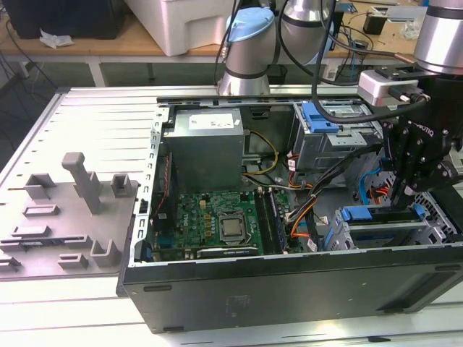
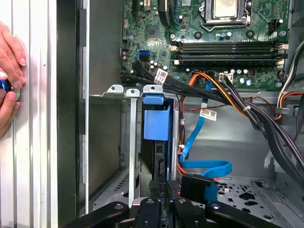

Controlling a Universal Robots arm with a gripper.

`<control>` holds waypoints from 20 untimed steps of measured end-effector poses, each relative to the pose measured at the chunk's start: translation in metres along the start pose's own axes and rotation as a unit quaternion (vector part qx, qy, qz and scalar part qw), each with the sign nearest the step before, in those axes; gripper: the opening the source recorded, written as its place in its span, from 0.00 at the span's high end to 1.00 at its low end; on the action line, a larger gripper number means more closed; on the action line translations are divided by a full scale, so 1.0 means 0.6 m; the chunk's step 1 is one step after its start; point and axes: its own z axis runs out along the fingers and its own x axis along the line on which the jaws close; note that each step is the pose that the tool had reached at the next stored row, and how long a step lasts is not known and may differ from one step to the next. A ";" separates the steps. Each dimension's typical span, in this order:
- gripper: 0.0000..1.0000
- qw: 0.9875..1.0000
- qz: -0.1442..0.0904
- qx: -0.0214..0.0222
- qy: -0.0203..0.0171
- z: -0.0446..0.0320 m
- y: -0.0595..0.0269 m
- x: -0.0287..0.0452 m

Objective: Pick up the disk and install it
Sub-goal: 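Insert the first disk wire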

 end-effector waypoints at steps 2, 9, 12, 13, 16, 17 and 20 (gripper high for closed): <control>0.83 1.000 0.000 0.000 0.000 0.001 0.000 0.000; 0.83 1.000 0.000 0.000 0.000 0.003 0.000 0.000; 0.83 1.000 0.000 0.000 0.000 0.004 0.000 -0.001; 0.83 1.000 0.000 0.000 0.000 0.005 0.000 -0.001; 0.83 1.000 0.000 0.000 0.000 0.005 0.000 -0.001; 0.83 1.000 0.000 0.000 0.000 0.005 0.000 0.000; 0.83 1.000 0.000 0.000 0.000 0.005 0.000 0.000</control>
